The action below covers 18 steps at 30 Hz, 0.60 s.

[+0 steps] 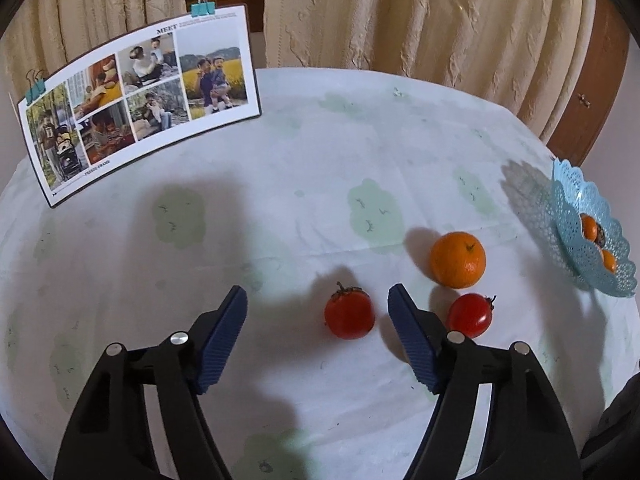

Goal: Organize fruits
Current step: 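Withdraw both tools from the basket toward the remaining tomatoes and orange, then close left tool on a red tomato and lift it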

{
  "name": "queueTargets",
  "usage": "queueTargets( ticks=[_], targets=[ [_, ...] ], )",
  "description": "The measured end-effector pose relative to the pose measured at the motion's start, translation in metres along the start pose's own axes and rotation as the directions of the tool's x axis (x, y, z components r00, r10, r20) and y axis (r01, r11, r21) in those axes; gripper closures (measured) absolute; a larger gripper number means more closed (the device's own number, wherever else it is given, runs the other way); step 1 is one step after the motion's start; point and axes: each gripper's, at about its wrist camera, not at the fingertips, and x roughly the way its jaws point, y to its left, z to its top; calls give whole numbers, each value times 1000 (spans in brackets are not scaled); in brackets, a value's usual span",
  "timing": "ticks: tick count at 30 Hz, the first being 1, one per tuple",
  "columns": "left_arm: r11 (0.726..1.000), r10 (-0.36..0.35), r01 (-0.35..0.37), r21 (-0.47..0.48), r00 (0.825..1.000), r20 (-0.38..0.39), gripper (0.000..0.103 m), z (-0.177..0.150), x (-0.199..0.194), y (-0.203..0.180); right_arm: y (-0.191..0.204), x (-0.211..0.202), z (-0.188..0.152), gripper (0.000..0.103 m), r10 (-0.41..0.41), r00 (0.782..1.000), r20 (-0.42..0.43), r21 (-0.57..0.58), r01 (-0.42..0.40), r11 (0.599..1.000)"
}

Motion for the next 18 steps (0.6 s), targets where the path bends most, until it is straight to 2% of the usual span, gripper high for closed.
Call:
queueTargets(
  ticks=[8,11,15,18],
  targets=[
    [1000,18,-18,19,1000,-14,46,-6,11,-4,0,0,0,16,1,1000,-1,2,-1,1000],
    [999,28,-27,33,1000,-7,55,-8,10,-7,-1,0,0,16,1,1000,0,3,-1,1000],
    [998,40,-40,53,999,0,74,-11,8,-8,-1,0,0,16,1,1000,0,4,-1,1000],
    [998,28,-28,59,1000,-1,76,-13,4,-8,-1,0,0,16,1,1000,2,2,-1,1000]
  ],
)
